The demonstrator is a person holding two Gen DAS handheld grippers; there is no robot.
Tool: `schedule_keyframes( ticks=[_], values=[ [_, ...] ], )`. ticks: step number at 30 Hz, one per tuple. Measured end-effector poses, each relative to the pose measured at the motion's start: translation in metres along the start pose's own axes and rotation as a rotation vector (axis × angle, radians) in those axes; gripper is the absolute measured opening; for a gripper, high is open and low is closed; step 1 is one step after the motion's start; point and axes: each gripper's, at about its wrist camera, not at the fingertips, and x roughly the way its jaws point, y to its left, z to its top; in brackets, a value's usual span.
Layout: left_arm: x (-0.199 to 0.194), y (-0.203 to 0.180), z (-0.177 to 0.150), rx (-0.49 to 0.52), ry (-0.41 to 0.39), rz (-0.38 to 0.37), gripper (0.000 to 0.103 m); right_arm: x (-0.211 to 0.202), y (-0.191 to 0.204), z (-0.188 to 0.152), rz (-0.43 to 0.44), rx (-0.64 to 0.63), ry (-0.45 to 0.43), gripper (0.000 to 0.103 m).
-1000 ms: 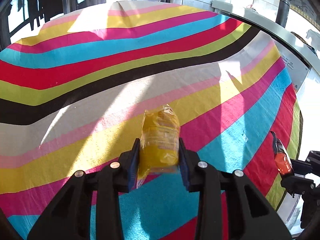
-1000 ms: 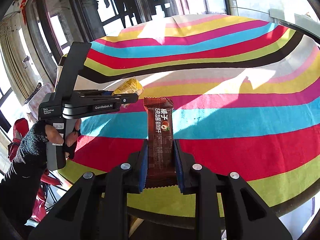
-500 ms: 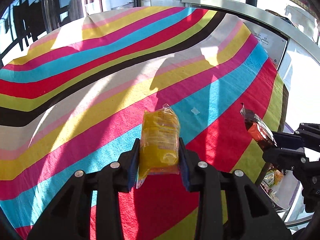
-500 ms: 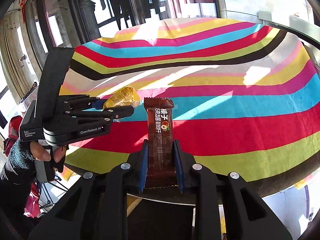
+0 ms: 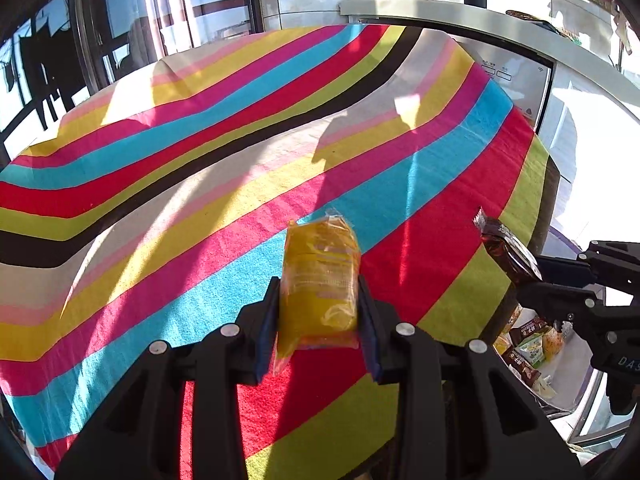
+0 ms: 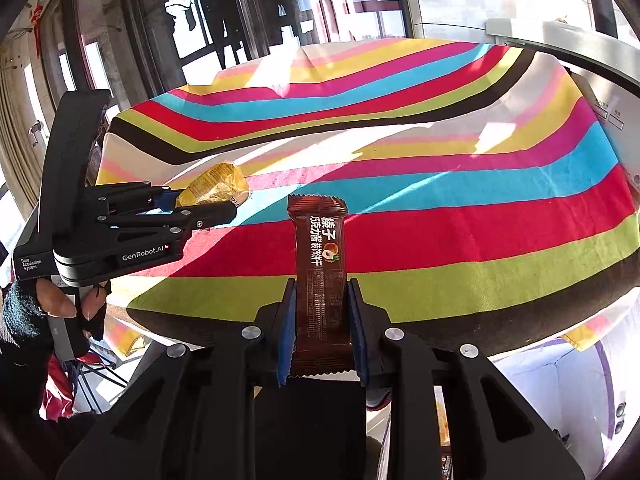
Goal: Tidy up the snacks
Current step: 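Carry the chocolate bar with the right gripper while the left carries the bread pack to the white box, then open the left gripper over the white box while the right gripper releases the chocolate bar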
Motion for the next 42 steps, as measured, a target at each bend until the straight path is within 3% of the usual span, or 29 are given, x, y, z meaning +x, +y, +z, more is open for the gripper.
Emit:
schedule_keyframes(
  ticks=[9,15,20,26,28,29,30,32,34,37,42],
  values=[
    [-0.009,-0.060,0.007,0.084,-0.020,-0.066,0.036,-0.030,-0.035,-0.028,-0.079,0.076,-0.013,0.025],
    [0.003,-0.132,0.007,0.189,0.006,-0.197,0.036,-0.050,-0.071,-0.058,-0.161,0.169,0.000,0.025],
    [0.023,-0.196,-0.003,0.260,0.071,-0.332,0.036,-0.066,-0.108,-0.091,-0.291,0.272,0.024,0.025],
    [0.048,-0.251,-0.015,0.298,0.119,-0.417,0.039,-0.073,-0.141,-0.124,-0.403,0.385,0.067,0.029],
    [0.052,-0.259,-0.015,0.278,0.118,-0.429,0.061,-0.073,-0.151,-0.132,-0.421,0.425,0.078,0.031],
    [0.051,-0.261,-0.014,0.264,0.111,-0.431,0.083,-0.074,-0.156,-0.135,-0.427,0.449,0.079,0.041],
    [0.050,-0.262,-0.014,0.256,0.098,-0.423,0.093,-0.076,-0.161,-0.139,-0.436,0.477,0.076,0.063],
    [0.046,-0.263,-0.012,0.279,0.080,-0.405,0.100,-0.080,-0.169,-0.145,-0.442,0.516,0.061,0.072],
    [0.041,-0.261,-0.010,0.298,0.061,-0.369,0.100,-0.080,-0.175,-0.149,-0.444,0.526,0.067,0.074],
    [0.028,-0.253,-0.009,0.288,-0.013,-0.341,0.100,-0.082,-0.176,-0.152,-0.479,0.526,0.058,0.086],
    [0.008,-0.241,-0.006,0.252,-0.059,-0.340,0.101,-0.082,-0.178,-0.155,-0.498,0.542,0.057,0.086]
  ],
)
